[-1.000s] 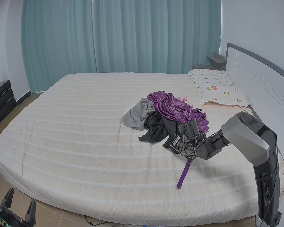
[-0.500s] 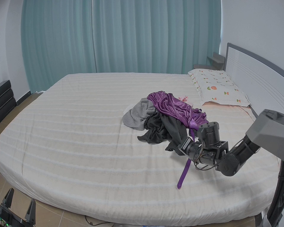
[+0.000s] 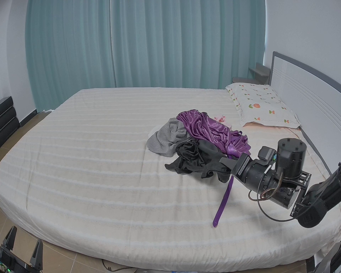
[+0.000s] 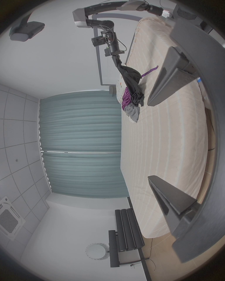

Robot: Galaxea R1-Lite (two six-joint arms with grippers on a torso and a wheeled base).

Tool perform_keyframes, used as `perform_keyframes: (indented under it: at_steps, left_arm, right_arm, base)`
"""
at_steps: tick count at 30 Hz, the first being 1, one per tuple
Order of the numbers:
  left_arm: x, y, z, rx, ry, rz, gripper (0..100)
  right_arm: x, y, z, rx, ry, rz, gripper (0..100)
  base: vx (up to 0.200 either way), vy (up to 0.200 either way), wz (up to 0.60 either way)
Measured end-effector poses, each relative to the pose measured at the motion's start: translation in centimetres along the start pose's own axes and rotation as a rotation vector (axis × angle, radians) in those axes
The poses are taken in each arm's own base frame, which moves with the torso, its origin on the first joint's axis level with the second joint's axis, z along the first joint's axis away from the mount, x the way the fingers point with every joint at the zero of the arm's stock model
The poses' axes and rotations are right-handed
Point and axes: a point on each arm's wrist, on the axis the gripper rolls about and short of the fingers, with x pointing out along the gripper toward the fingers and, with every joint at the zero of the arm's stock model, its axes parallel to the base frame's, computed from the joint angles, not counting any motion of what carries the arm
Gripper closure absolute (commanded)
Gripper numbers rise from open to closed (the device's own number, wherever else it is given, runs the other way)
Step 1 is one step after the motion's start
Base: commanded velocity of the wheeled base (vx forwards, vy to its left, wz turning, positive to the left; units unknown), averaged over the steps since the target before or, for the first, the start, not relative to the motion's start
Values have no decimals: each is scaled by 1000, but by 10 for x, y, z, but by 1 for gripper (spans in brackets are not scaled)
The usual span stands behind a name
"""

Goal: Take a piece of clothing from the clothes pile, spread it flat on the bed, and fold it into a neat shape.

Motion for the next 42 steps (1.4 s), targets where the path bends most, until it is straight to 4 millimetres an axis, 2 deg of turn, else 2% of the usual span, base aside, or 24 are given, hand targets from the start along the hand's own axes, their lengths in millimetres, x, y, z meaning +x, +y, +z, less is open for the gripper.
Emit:
perform_keyframes:
  at_steps: [6, 13, 28, 37, 40, 42]
  left_arm:
    - [0, 0, 0, 0, 0, 0, 0]
    - [0, 0, 0, 2, 0, -1, 0]
    - [0, -1, 0, 48, -3, -24, 0]
    - [0, 0, 1, 4, -6, -12, 0]
    - [0, 0, 3, -15, -24, -10, 0]
    - [-2, 0, 11, -38, -59, -11, 0]
  right_arm:
    - [-26, 13, 3, -37, -10, 101, 100]
    - [-45, 20, 3, -67, -5, 163, 100]
    - [-64, 33, 4, -98, -15, 226, 100]
    - [-77, 36, 6, -102, -26, 253, 100]
    - [-78, 36, 6, -102, -26, 255, 100]
    - [-79, 36, 6, -102, -27, 257, 100]
  base:
    - [0, 0, 0]
    - [0, 0, 0]
    - [0, 0, 0]
    - [0, 0, 0]
    - [0, 0, 0]
    - [0, 0, 0]
